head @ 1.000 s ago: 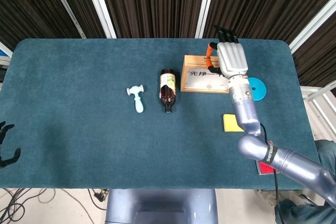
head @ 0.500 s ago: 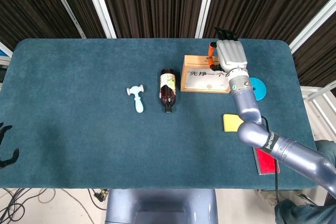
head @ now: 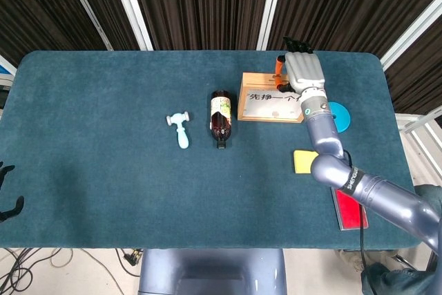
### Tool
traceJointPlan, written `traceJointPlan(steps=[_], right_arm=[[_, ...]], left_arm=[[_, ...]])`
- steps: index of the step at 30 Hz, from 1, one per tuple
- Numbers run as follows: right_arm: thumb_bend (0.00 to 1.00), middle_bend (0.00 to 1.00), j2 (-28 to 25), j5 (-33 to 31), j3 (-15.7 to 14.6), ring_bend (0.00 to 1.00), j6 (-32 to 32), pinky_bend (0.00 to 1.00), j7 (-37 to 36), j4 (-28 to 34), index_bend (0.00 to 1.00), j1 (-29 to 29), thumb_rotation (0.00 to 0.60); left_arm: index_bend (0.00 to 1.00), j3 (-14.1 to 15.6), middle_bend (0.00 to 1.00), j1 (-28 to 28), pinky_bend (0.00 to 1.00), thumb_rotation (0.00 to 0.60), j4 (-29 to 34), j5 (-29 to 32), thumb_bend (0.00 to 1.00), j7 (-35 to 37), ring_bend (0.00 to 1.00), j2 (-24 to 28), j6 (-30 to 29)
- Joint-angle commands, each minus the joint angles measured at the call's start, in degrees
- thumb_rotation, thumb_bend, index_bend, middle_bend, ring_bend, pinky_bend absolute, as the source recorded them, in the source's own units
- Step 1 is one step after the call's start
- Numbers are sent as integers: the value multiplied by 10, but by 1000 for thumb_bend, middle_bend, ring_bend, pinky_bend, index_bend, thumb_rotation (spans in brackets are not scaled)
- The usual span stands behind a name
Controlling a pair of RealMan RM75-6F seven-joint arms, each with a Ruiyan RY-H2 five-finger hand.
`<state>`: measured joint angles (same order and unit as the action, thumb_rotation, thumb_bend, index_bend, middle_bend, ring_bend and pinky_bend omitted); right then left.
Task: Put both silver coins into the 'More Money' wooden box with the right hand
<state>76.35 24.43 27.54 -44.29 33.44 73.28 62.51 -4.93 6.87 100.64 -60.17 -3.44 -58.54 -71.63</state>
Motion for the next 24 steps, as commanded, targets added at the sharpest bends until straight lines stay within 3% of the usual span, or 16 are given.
traceJointPlan(steps=[1, 24], right_arm=[[537, 11, -2, -3, -7, 0, 4, 0, -4, -4, 728, 3, 600], [537, 11, -4, -18, -46, 0, 2, 0, -28, -22, 728, 19, 600]], left_arm=[[151, 0, 0, 0, 78, 600, 0, 1, 402, 0, 0, 0, 0], [151, -1, 0, 0, 78, 600, 1, 5, 402, -2, 0, 1, 4]])
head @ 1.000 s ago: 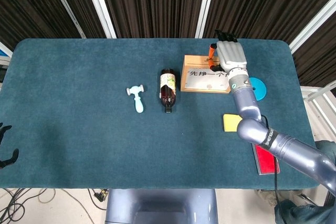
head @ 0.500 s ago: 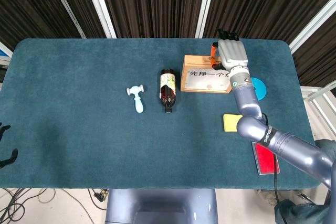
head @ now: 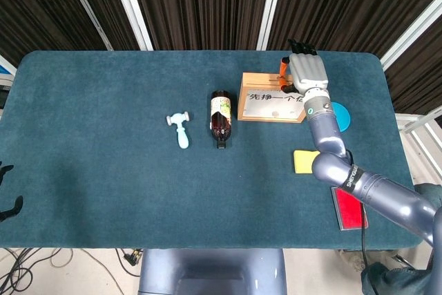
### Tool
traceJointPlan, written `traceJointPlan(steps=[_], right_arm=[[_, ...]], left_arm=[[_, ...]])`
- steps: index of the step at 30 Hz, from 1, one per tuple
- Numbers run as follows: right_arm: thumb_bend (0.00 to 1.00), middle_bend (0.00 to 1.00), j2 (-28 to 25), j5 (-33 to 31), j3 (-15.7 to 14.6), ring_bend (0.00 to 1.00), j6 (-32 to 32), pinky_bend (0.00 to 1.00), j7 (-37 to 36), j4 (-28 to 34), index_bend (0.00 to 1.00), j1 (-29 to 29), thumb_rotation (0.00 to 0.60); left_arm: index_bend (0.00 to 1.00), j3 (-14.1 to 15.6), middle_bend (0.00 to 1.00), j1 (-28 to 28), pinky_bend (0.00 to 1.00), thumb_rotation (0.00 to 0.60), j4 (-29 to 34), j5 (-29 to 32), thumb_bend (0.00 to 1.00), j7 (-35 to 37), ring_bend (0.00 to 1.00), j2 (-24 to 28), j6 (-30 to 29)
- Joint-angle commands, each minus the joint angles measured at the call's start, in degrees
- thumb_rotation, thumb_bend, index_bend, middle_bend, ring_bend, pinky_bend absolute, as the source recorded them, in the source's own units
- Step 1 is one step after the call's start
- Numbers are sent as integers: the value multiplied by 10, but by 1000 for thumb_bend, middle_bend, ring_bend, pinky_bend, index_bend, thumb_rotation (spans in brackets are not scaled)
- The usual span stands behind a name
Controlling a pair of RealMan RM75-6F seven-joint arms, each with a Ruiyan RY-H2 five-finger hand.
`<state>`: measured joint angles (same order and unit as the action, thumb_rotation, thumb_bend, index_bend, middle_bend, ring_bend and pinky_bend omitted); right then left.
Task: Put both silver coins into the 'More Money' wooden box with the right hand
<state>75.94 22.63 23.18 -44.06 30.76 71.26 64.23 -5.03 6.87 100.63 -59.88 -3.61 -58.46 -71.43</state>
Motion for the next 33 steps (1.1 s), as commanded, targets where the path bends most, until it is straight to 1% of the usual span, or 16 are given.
traceJointPlan(steps=[1, 33], right_arm=[[537, 11, 1, 0, -3, 0, 0, 0, -1, -3, 728, 2, 600], [537, 11, 3, -7, -31, 0, 7, 0, -22, -19, 721, 10, 600]], left_arm=[[151, 0, 0, 0, 78, 600, 2, 3, 402, 0, 0, 1, 2], [151, -1, 0, 2, 84, 600, 4, 9, 403, -4, 0, 3, 6]])
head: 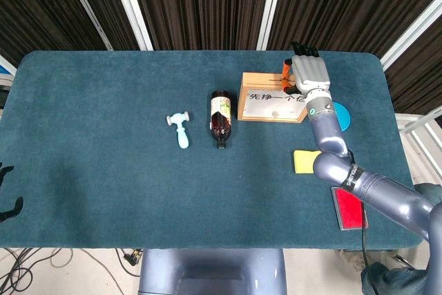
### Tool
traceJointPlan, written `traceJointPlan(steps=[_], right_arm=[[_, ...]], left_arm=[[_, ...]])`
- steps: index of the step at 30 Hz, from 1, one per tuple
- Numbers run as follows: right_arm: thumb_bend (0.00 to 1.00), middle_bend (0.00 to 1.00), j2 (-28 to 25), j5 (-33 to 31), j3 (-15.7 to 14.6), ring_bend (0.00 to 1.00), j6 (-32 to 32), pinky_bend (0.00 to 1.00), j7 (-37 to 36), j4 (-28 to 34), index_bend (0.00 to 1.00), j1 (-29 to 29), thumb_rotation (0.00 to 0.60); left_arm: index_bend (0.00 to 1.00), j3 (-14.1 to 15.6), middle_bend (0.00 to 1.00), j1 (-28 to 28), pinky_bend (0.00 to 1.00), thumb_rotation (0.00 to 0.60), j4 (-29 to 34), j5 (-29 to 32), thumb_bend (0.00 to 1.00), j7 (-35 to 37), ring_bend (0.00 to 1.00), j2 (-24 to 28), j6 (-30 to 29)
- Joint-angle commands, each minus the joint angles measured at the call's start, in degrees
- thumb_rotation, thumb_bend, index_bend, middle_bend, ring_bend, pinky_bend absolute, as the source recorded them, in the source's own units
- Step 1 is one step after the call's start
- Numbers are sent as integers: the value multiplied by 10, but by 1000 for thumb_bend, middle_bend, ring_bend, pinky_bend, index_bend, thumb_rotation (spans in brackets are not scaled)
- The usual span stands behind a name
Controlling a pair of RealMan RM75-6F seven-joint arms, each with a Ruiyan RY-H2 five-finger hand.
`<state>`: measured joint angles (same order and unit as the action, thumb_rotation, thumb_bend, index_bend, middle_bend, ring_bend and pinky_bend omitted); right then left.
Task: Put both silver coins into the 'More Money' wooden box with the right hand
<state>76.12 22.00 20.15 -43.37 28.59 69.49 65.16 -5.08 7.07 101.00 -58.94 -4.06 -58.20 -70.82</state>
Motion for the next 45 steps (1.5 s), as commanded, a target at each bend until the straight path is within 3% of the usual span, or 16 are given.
traceJointPlan(steps=[1, 14, 36, 42, 45], right_arm=[[537, 11, 1, -1, -2, 0, 0, 0, -1, -2, 712, 1, 600], [537, 10, -7, -4, -8, 0, 2, 0, -5, 8, 558, 1, 600], [537, 4, -17, -12, -12, 0, -9, 0, -9, 19, 501, 6, 600], [537, 4, -20, 39, -1, 0, -65, 0, -33, 38, 452, -7, 600], [537, 4, -37, 83, -2, 0, -107, 0, -49, 82, 412, -29, 600]], left_arm=[[151, 0, 0, 0, 85, 600, 0, 0, 403, 1, 0, 0, 0], [148, 1, 0, 0, 87, 600, 3, 3, 402, 0, 0, 2, 3], [148, 0, 0, 2, 87, 600, 5, 11, 403, -4, 0, 3, 7], [148, 0, 0, 2, 87, 600, 6, 12, 403, -1, 0, 3, 7], [148, 0, 0, 2, 87, 600, 6, 9, 403, 0, 0, 3, 6]])
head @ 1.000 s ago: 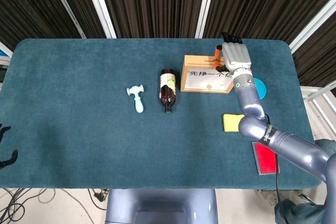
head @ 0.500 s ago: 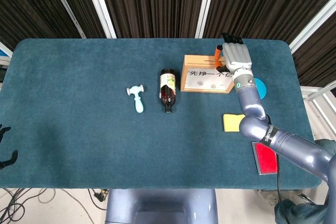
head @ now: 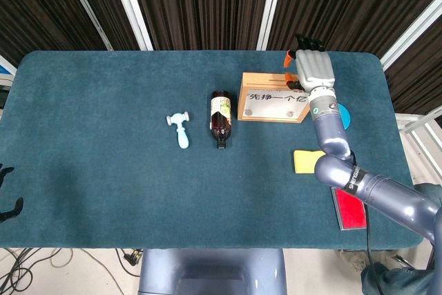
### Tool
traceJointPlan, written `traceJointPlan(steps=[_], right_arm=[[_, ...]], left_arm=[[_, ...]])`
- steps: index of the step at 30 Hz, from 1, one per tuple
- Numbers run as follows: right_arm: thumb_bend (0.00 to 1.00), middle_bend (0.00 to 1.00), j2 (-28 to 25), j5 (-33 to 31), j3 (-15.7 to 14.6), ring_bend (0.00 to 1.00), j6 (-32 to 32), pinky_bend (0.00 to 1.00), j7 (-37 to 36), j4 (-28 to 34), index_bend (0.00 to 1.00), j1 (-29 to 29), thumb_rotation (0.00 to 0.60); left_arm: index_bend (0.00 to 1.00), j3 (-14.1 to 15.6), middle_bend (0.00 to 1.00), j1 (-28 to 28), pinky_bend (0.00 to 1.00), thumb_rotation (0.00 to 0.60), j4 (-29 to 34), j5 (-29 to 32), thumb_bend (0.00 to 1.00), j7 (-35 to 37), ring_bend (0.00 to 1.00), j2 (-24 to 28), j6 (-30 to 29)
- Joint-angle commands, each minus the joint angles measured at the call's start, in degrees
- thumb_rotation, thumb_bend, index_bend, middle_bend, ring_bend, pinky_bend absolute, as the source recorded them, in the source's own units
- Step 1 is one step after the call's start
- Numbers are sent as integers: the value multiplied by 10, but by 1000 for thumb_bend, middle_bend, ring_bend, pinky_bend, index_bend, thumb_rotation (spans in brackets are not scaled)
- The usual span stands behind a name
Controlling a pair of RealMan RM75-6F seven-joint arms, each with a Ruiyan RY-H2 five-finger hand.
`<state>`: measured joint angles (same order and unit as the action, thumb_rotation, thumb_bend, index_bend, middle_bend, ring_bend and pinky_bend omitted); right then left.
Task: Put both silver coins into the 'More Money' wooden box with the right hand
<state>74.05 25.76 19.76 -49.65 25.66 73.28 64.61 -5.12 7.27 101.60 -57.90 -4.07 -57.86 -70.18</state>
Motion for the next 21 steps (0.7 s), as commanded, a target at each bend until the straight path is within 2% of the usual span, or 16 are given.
traceJointPlan(steps=[1, 9, 12, 16, 21], right_arm=[[537, 4, -23, 61, 0, 0, -57, 0, -25, 61, 404, -32, 600], [536, 5, -92, 212, -56, 0, -177, 0, -64, 226, 383, -143, 600], [537, 5, -110, 282, -93, 0, -260, 0, -55, 290, 383, -200, 600], [536, 5, -109, 347, -143, 0, -346, 0, -50, 330, 340, -273, 600], [518, 5, -91, 398, -204, 0, -395, 0, -44, 331, 238, -343, 600]], left_arm=[[148, 0, 0, 0, 87, 600, 0, -2, 403, 1, 0, 0, -1], [146, 3, 0, -1, 87, 600, -2, -18, 402, 6, 0, 2, -3], [139, 6, 0, -2, 87, 600, -5, -31, 402, 10, 0, 4, -4], [116, 12, 0, -2, 87, 600, -9, -44, 403, 9, 0, 7, -3], [72, 16, 0, -2, 94, 600, -13, -70, 403, 6, 0, 7, -12]])
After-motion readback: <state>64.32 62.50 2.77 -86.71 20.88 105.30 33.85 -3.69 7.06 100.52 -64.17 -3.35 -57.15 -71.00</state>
